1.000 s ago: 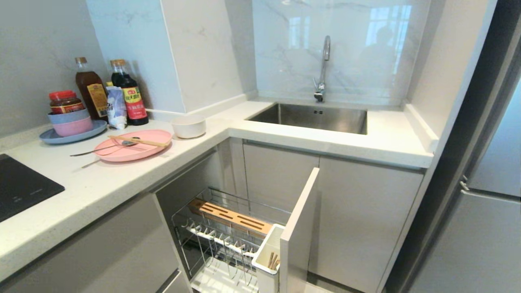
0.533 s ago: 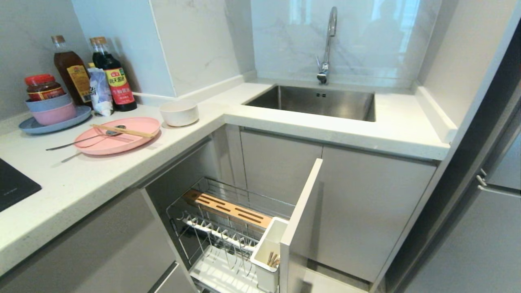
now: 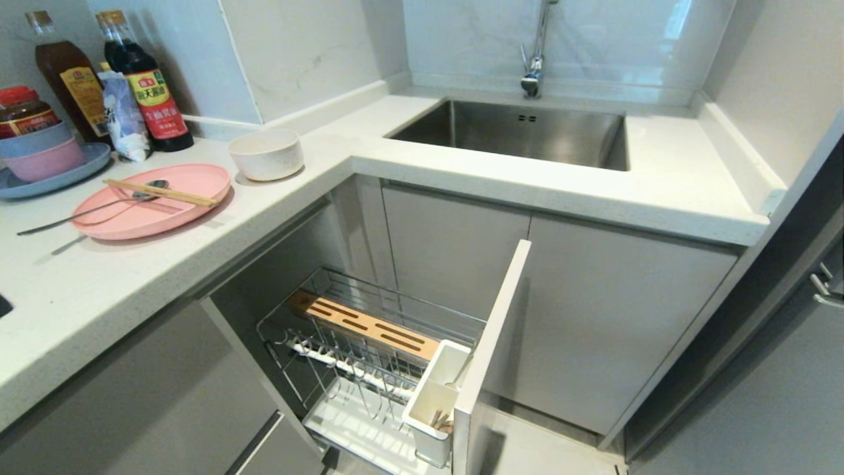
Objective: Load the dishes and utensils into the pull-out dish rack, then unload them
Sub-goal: Pick up the bowl and place it in the cupboard
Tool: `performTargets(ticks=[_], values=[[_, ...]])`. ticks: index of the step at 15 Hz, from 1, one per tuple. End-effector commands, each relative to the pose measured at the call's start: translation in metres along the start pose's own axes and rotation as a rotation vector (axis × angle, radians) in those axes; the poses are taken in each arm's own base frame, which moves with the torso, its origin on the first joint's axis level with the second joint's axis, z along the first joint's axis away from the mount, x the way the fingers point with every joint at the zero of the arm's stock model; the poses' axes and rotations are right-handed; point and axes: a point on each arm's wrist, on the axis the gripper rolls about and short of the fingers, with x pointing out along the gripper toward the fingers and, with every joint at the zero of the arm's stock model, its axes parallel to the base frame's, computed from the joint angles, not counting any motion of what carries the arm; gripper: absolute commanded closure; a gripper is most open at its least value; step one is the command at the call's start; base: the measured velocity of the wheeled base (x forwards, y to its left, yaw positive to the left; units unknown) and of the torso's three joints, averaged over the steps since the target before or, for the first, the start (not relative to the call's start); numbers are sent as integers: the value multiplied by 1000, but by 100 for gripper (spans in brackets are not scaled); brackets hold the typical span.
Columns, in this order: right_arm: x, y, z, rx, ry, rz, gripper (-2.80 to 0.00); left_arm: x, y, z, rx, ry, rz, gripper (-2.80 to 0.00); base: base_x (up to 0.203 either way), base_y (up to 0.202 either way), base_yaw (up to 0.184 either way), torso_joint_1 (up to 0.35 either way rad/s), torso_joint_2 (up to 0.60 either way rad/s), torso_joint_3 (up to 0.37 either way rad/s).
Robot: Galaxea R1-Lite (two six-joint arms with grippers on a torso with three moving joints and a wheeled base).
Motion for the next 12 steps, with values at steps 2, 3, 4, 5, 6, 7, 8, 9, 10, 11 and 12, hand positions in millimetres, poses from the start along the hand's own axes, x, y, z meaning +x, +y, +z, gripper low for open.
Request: performTargets(ticks=[2,3,4,5,6,7,8,9,10,11,12], values=[[0,0,0,0,1,0,0,0,0,0,0,3,0,0,0,0,0,1,1,-201],[0,0,0,0,1,0,0,0,0,0,0,3,2,0,0,0,0,7,2,-193],[0,0,0,0,1,1,0,0,0,0,0,2,1,0,0,0,0,2,0,-198],[0,0,0,0,1,1,0,0,0,0,0,1,0,0,0,0,0,2,2,-198],[0,0,0,0,1,0,0,0,0,0,0,1,0,0,0,0,0,2,6,-203],[0,0,0,0,1,0,0,0,0,0,2,1,1,0,0,0,0,2,3,-205],[0,0,0,0,1,0,0,0,0,0,2,1,1,0,0,0,0,3,2,-192],[0,0,0,0,1,0,0,0,0,0,2,1,0,0,0,0,0,7,2,-193],[0,0,0,0,1,0,0,0,0,0,2,1,0,0,0,0,0,3,2,-192],[0,0,0,0,1,1,0,0,0,0,2,1,0,0,0,0,0,4,5,-203],[0,0,0,0,1,0,0,0,0,0,2,1,0,0,0,0,0,8,2,-206]])
